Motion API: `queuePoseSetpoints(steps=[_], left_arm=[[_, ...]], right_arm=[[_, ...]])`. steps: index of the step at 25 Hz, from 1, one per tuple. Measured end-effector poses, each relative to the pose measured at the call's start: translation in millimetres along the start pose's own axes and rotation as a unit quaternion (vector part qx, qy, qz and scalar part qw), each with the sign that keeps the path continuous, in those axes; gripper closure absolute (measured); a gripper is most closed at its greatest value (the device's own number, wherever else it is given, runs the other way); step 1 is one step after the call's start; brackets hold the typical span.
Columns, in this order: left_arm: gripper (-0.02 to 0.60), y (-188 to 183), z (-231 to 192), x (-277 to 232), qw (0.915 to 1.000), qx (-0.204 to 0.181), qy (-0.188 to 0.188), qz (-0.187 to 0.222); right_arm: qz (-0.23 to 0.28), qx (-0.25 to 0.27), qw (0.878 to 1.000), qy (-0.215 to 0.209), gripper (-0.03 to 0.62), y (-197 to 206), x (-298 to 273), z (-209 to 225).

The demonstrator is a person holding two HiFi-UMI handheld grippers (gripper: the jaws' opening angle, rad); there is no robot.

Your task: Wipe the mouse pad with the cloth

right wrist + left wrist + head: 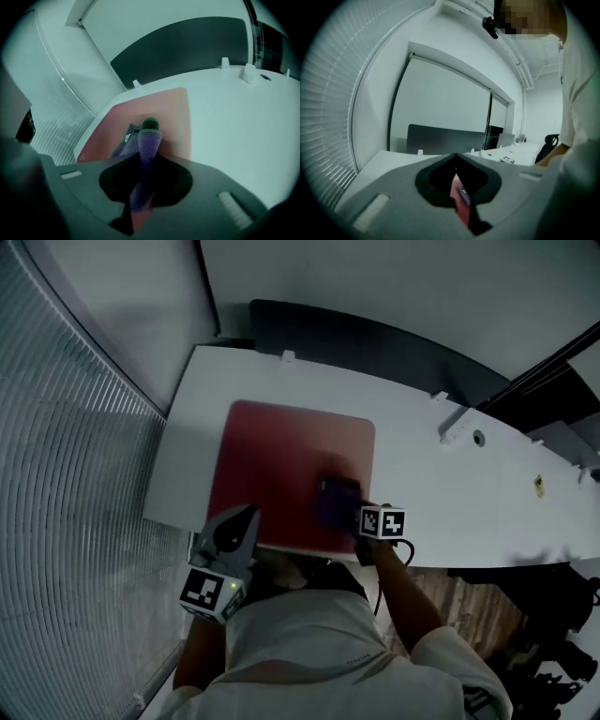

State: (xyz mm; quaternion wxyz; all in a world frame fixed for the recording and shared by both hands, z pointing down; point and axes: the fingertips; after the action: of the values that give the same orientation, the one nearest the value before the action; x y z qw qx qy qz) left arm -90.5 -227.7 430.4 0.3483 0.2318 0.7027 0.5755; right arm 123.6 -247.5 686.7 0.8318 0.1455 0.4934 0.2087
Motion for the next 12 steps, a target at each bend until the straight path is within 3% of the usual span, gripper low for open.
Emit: queuePoseSetpoints(steps=[7, 12], left_arm=[[0.578, -8.0, 47.9, -49.2, 0.9994, -0.007, 0.031, 0.011], [0.578, -7.0, 59.4, -60.7, 0.9993, -0.012, 0.033, 0.010]], right_arm=[[0.020, -0.012, 0.998, 0.055, 0.540, 5.4, 62.1, 88.1], [0.029, 0.024, 0.996, 0.078, 0.541, 3.5, 86.6, 107.7]])
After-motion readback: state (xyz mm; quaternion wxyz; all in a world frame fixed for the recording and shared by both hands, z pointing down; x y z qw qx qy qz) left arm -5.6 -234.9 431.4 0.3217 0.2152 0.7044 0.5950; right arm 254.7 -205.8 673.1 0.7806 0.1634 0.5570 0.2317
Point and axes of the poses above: the fingertips, and each gripper's own axes: x backward along the fingers, z to its right, y out of its underside, and after that the axes turned 4 degrees about -x, right-handed
